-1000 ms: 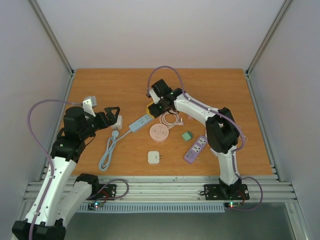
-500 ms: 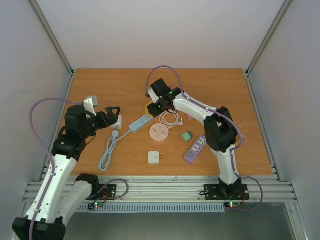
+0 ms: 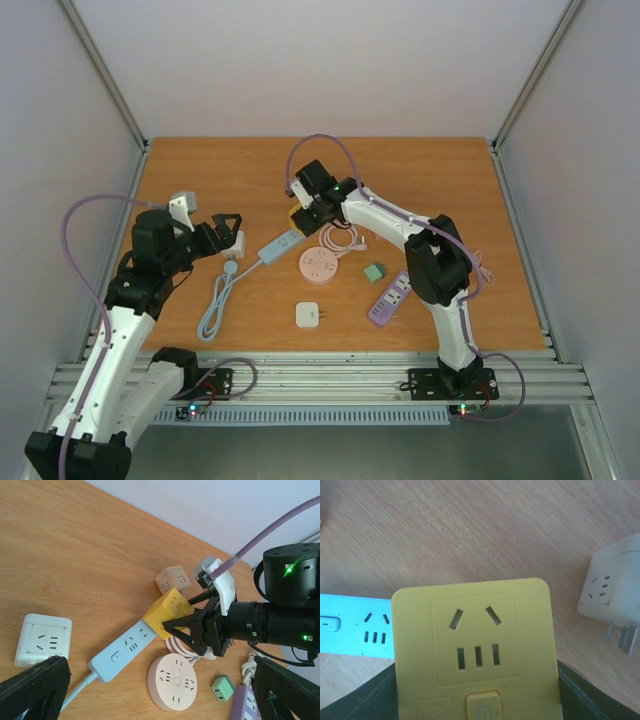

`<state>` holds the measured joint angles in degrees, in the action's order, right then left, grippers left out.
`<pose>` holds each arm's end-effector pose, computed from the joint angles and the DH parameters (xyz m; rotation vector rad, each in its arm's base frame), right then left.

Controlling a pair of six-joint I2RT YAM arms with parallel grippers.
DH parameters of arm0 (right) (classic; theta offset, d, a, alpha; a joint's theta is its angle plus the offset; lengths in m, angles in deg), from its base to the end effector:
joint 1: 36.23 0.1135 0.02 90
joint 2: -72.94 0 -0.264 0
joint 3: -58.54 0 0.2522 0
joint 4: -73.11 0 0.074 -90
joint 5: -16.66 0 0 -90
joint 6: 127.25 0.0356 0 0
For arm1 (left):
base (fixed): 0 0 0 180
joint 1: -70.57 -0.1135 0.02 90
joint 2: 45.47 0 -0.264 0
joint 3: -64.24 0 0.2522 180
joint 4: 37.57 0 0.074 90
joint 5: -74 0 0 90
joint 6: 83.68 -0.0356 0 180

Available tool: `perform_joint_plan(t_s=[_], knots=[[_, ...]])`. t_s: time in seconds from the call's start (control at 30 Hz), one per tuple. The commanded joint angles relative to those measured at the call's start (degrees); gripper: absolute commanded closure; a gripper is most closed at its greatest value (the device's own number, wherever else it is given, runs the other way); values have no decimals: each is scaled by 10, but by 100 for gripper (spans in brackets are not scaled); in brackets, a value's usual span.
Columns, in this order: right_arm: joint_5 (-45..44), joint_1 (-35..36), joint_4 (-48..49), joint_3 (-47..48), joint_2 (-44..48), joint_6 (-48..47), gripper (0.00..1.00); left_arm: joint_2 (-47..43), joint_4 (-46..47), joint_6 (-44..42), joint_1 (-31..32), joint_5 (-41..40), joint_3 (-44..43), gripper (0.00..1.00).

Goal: Insert the plug

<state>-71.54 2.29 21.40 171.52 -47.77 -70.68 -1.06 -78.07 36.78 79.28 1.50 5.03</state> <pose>0.3596 0.2876 0.2122 -1.5418 2.1050 0.0726 0.1689 -0.0367 0.3159 -0.1936 2.0675 -0.7352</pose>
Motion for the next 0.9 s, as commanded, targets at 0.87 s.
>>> perform_joint_plan(t_s=[0.87], knots=[[-91,24,-8,-85,-52,30,40,18,29,-12,1,-2,-9,0]])
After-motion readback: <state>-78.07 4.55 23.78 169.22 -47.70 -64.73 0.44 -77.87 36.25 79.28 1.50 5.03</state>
